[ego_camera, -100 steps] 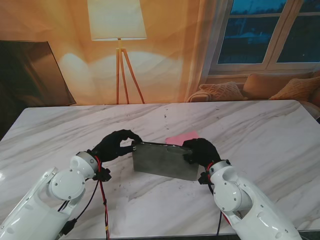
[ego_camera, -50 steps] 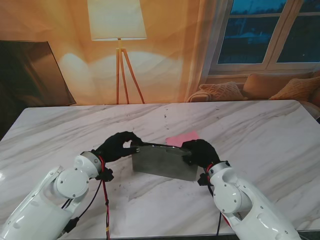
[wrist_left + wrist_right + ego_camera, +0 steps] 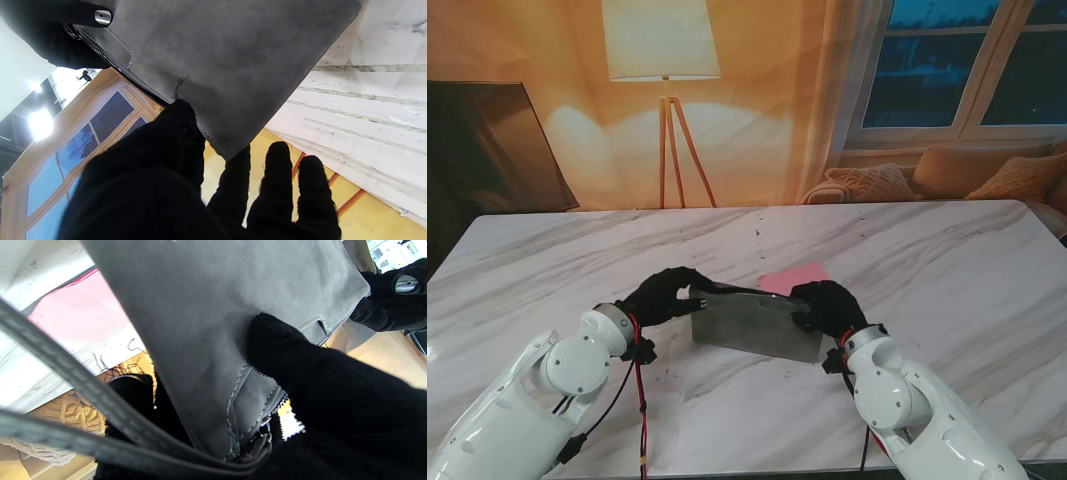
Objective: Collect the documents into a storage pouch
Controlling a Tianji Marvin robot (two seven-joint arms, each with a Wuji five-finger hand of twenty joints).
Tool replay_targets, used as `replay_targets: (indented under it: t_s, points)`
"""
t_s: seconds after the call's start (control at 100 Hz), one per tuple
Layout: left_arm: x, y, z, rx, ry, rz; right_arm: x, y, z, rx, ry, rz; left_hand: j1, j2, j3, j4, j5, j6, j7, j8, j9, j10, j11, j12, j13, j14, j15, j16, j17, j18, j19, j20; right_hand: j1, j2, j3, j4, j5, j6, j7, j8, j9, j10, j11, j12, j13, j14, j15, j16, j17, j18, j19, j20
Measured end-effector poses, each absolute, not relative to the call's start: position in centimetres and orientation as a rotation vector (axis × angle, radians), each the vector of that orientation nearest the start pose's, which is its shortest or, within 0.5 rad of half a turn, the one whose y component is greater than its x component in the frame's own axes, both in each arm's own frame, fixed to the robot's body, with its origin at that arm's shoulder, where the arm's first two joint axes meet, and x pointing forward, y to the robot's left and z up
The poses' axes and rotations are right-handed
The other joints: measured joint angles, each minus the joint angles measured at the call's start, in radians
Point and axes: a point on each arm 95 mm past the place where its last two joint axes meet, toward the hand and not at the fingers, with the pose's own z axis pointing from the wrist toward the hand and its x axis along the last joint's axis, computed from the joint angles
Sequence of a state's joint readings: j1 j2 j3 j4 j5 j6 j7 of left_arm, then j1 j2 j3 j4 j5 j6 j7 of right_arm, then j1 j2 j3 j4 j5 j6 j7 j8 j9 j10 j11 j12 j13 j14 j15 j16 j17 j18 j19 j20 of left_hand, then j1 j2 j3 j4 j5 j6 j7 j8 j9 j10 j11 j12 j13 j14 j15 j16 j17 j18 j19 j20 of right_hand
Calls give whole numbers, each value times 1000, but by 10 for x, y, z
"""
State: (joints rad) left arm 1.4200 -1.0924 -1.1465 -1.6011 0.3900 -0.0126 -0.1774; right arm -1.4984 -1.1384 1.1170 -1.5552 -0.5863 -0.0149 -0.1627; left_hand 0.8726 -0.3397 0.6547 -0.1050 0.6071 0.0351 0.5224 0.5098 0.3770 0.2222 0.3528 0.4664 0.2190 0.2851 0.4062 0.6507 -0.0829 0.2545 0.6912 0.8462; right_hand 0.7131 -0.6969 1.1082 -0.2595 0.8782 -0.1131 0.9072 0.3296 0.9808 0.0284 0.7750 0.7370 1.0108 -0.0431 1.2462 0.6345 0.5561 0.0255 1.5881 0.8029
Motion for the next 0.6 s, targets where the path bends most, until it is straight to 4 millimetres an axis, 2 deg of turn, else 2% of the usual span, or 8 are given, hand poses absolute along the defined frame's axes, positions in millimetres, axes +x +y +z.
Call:
replay_targets:
  t_s: [0.17, 0.2, 0.21, 0.24, 0.3, 0.34, 0.43, 0.6]
  points:
    - [432, -35, -293, -1681, 1472, -1895, 411, 33, -319, -2037, -1627, -2500, -15, -38, 61, -1, -2, 12, -16, -1, 1, 1, 28, 22, 1, 14, 60, 41, 1, 2, 87, -4, 0, 0, 0, 0, 0, 0, 0, 0, 0, 0, -1, 0, 0, 0, -3, -3, -5, 0, -6, -7]
    - [432, -36, -293, -1673, 1488, -1896, 411, 33, -319, -2036, -1626, -2501, -15, -51, 61, -1, 25, 12, -5, -2, 1, 1, 29, 22, 1, 15, 69, 42, 1, 2, 96, -12, 0, 0, 0, 0, 0, 0, 0, 0, 0, 0, -1, 0, 0, 0, -3, -10, -6, 1, -6, -8]
    - [432, -36, -293, -1671, 1494, -1895, 411, 33, -319, -2035, -1626, -2501, -15, -59, 61, -16, 28, 12, 5, -2, 1, 1, 29, 23, 1, 16, 73, 42, 1, 2, 98, -12, 0, 0, 0, 0, 0, 0, 0, 0, 0, 0, -1, 0, 0, 0, -3, -10, -6, 1, -7, -8]
    - [433, -37, -293, -1666, 1505, -1894, 411, 33, -319, -2034, -1625, -2501, -16, -74, 61, -26, 42, 12, 22, -2, 1, 1, 30, 24, 1, 22, 76, 42, 1, 2, 107, -14, 0, 0, 0, 0, 0, 0, 0, 0, 0, 0, -5, 0, 0, 0, -3, -11, -7, 1, -8, -9]
    - [433, -37, -293, -1661, 1513, -1892, 411, 33, -319, -2034, -1622, -2500, -16, -89, 60, -26, 65, 12, 65, -4, 27, 6, 20, 26, 2, 22, 80, 42, 1, 3, 127, -36, 0, 0, 0, 0, 0, 0, 0, 0, 0, 0, -9, 0, -1, 0, -4, -12, -9, 1, -15, -9]
    - [433, -38, -293, -1658, 1514, -1892, 411, 33, -319, -2034, -1620, -2500, -16, -85, 60, -26, 99, 4, 118, -17, 39, 14, 26, 27, 2, 23, 81, 42, 1, 4, 138, -40, 0, 0, -3, 0, 0, 0, 0, 0, 0, 0, -10, 0, -1, 0, -4, -12, -9, 1, -16, -9]
    - [433, -37, -293, -1653, 1516, -1886, 410, 33, -320, -2038, -1611, -2499, -16, -85, 59, -26, 117, 10, 191, -31, 64, 18, 37, 40, 30, 41, 90, 50, 1, 13, 161, -47, 0, 1, -10, 0, 0, 0, 0, 0, -5, 2, -12, 0, -19, 3, -8, -12, -13, 1, -19, -10]
    - [434, -36, -294, -1643, 1523, -1851, 410, 33, -318, -2049, -1596, -2479, -16, -85, 59, -26, 117, 10, 195, -47, 91, 27, 33, 40, 42, 58, 112, 59, 1, 15, 207, -47, 0, 24, -25, -7, -14, 0, -3, -1, -6, 2, -21, 0, -27, 5, -29, -24, -34, 1, -35, -15]
